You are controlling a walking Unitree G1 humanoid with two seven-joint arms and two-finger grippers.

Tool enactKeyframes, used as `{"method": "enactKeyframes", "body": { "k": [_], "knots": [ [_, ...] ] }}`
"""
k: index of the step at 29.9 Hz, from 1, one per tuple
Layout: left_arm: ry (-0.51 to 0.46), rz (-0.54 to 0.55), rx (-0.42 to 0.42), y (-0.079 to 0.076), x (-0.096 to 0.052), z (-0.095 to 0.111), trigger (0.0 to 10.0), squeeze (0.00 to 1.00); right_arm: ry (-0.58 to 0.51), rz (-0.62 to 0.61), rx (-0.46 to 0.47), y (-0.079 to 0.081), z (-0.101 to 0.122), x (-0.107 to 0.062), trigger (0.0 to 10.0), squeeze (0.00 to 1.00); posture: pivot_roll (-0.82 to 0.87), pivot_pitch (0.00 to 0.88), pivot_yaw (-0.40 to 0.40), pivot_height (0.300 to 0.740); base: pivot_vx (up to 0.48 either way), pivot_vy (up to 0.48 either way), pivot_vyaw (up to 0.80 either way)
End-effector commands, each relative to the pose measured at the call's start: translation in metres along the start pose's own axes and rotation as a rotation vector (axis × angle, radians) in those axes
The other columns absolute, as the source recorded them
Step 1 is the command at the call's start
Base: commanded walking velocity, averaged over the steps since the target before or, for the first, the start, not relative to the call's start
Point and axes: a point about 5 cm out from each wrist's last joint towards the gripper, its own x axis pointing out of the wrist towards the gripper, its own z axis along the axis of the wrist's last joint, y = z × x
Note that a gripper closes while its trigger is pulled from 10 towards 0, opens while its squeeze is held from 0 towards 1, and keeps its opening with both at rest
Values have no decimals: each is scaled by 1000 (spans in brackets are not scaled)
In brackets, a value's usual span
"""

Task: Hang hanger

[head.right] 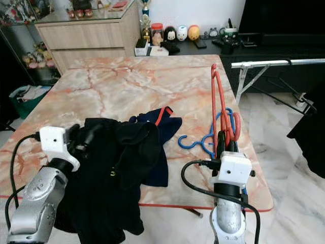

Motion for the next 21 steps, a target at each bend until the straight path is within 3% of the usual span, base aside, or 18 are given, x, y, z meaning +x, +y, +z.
{"method": "enactKeyframes", "body": {
  "k": [1, 8, 21],
  "knots": [
    [7, 37, 7, 5, 1, -5, 10000, 0, 70, -7, -8, -3, -11, -4, 10000, 0, 36, 0, 52, 740, 0, 0, 0],
    [2, 17, -18, 0, 2, -5, 10000, 0, 61, -12, -17, -5, -10, -3, 10000, 0, 36, 0, 50, 740, 0, 0, 0],
    [-22, 16, -19, -2, 3, -4, 10000, 0, -40, -8, 18, -5, 16, 4, 10000, 0, 32, 0, 55, 740, 0, 0, 0]
  ]
}}
